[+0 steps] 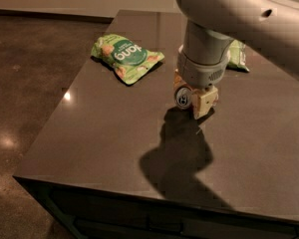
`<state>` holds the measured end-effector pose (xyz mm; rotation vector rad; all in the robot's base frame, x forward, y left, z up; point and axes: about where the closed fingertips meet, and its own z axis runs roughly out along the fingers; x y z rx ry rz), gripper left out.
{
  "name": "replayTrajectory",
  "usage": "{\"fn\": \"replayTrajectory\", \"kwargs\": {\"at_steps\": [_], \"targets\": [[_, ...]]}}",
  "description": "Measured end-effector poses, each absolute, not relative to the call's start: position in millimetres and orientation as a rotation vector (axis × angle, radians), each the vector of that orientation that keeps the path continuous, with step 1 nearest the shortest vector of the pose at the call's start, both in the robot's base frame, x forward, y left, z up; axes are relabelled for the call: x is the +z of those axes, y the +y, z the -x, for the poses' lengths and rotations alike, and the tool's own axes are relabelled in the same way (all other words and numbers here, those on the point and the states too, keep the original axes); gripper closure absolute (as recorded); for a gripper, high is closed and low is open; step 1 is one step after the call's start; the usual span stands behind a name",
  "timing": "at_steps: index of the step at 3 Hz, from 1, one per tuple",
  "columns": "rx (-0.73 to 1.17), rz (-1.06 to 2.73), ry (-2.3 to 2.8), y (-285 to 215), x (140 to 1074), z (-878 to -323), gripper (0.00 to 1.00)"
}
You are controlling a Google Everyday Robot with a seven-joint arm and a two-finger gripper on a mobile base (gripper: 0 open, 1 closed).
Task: Knock coke can over
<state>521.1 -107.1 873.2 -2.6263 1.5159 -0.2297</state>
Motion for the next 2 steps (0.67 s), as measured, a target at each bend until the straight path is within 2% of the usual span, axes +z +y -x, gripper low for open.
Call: {"fn": "replayTrajectory", "kwargs": {"at_steps": [1, 2], "targets": [[-0.233, 2.625, 1.514, -107.0, 873.5, -521.1, 0.0], [-0.233, 2.625, 1.514, -107.0, 873.5, -521.1, 0.0]]}}
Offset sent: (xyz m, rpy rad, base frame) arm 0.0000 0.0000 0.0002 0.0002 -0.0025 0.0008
